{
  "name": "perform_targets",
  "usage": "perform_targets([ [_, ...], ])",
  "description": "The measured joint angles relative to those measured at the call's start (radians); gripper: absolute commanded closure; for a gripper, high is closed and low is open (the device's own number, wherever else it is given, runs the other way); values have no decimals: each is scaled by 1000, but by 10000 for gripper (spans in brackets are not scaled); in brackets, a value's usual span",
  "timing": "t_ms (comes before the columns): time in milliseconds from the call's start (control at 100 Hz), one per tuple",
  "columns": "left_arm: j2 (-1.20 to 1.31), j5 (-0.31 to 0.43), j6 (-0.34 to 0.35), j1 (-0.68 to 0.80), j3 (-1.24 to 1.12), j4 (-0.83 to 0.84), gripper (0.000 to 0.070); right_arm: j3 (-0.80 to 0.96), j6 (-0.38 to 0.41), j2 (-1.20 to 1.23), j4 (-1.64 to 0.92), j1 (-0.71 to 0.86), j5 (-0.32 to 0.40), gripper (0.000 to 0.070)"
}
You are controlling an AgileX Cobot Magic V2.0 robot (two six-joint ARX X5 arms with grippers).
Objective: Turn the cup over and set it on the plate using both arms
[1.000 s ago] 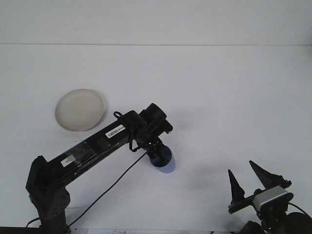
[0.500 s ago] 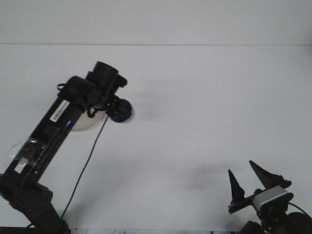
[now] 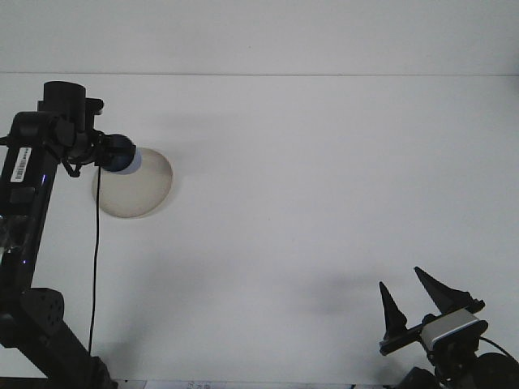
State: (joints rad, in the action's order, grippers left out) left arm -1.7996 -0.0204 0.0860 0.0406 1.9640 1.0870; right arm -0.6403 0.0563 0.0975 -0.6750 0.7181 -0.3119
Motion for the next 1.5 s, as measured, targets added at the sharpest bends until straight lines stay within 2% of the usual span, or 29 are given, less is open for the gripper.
perform_targets([
  [300, -145, -10, -3, 10, 0, -32, 694, 0, 0, 0, 0, 0, 0, 221],
  [430, -185, -45, -3, 11, 0, -32, 694, 0, 0, 0, -1, 0, 0, 221],
  [940, -252, -46, -10, 27, 0, -19, 691, 2, 0, 0, -1, 0, 0, 221],
  [980, -252, -46, -14, 31, 0, -18, 668, 2, 0, 0, -1, 0, 0, 221],
  [1060, -252, -41, -29, 39, 0, -16, 555, 2, 0, 0, -1, 0, 0, 221],
  [1180, -252, -2, -36, 45, 0, -14, 546, 2, 0, 0, -1, 0, 0, 221],
  [1210, -252, -1, -37, 45, 0, -14, 524, 2, 0, 0, -1, 0, 0, 221],
  [1240, -252, 0, -40, 45, 0, -14, 471, 2, 0, 0, -1, 0, 0, 221],
  [1330, -252, 1, -50, 44, 0, -14, 234, 2, 0, 0, -1, 0, 0, 221],
  [1360, -252, 1, -51, 44, 0, -14, 187, 2, 0, 0, -1, 0, 0, 221],
  [1500, -252, 1, -55, 50, 0, -15, 176, 2, 0, 0, -1, 0, 0, 221],
])
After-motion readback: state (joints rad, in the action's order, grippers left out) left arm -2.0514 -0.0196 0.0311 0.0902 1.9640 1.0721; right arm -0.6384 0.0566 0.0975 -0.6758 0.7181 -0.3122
